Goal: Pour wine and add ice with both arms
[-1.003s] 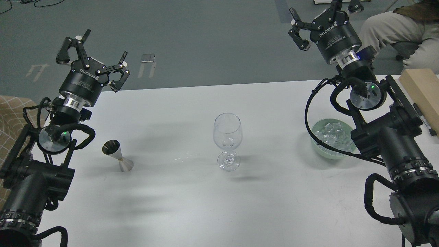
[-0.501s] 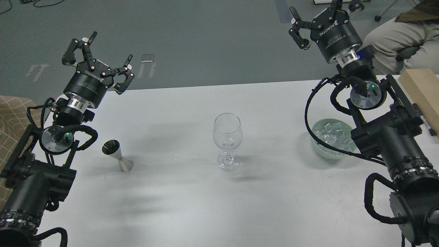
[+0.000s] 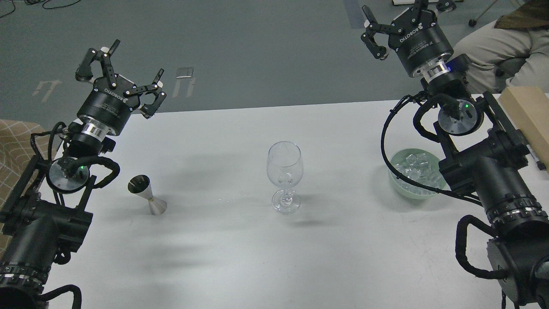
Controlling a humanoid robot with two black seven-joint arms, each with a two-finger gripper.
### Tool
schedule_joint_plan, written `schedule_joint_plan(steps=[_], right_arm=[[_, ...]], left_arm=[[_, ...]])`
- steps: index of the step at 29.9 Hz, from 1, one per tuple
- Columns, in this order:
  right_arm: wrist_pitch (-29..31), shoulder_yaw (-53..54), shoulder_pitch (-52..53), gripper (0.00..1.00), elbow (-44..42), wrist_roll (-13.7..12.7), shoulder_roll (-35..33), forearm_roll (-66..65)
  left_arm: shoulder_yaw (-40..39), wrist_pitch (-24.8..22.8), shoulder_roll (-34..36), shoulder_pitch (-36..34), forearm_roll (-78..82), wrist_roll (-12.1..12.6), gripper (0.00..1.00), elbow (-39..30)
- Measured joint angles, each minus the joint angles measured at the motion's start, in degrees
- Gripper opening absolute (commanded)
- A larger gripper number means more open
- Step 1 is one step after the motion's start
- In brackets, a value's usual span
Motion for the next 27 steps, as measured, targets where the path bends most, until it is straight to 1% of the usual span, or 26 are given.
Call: schedule_joint_plan(steps=[27], right_arm=[[0.00, -0.08, 0.00, 1.00, -0.14, 0.00, 0.00, 0.00]], left_arm=[[0.17, 0.00, 0.06, 0.14, 0.31, -0.39, 0.98, 0.00]])
